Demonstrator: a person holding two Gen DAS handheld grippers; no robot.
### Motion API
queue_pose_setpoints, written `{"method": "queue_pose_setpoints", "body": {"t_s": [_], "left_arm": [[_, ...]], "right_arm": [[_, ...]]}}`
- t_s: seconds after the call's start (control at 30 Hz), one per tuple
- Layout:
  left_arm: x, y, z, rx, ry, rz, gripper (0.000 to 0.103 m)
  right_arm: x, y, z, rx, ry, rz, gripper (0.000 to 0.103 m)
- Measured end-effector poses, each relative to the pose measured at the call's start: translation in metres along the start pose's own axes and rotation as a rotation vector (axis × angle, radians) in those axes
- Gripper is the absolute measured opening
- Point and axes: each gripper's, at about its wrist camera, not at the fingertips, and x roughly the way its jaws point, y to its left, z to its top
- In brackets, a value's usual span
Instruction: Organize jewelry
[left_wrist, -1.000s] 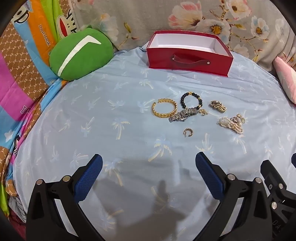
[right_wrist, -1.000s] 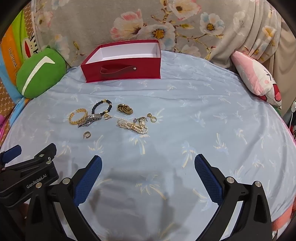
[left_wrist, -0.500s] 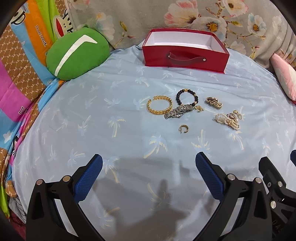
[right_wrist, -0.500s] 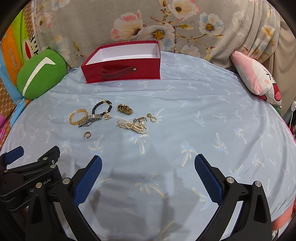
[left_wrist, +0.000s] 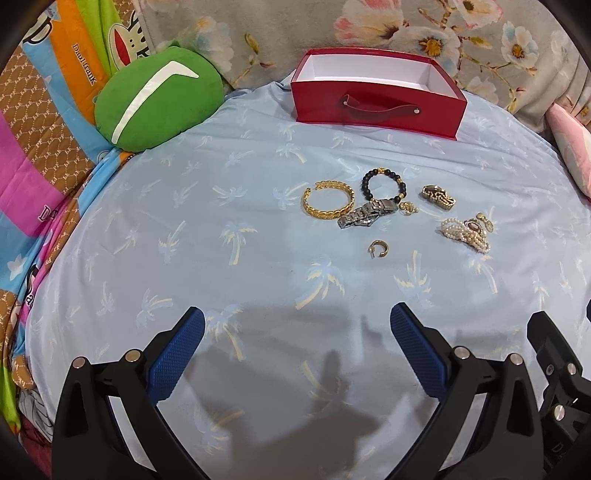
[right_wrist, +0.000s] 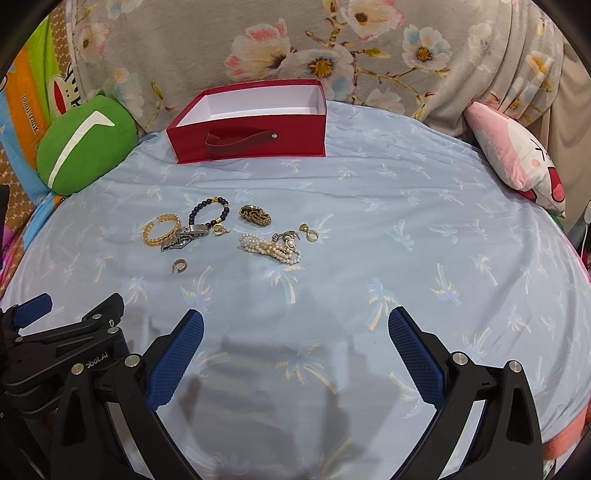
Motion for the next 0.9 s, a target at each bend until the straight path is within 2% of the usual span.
{"method": "queue_pose_setpoints", "body": {"t_s": [0.9], "left_arm": [[0.0025,0.0023,0.0002,-0.002,0.006,-0.002,0.098]], "right_arm": [[0.0016,0.0026,0.0012,0.000,-0.004,0.002,0.098]]}}
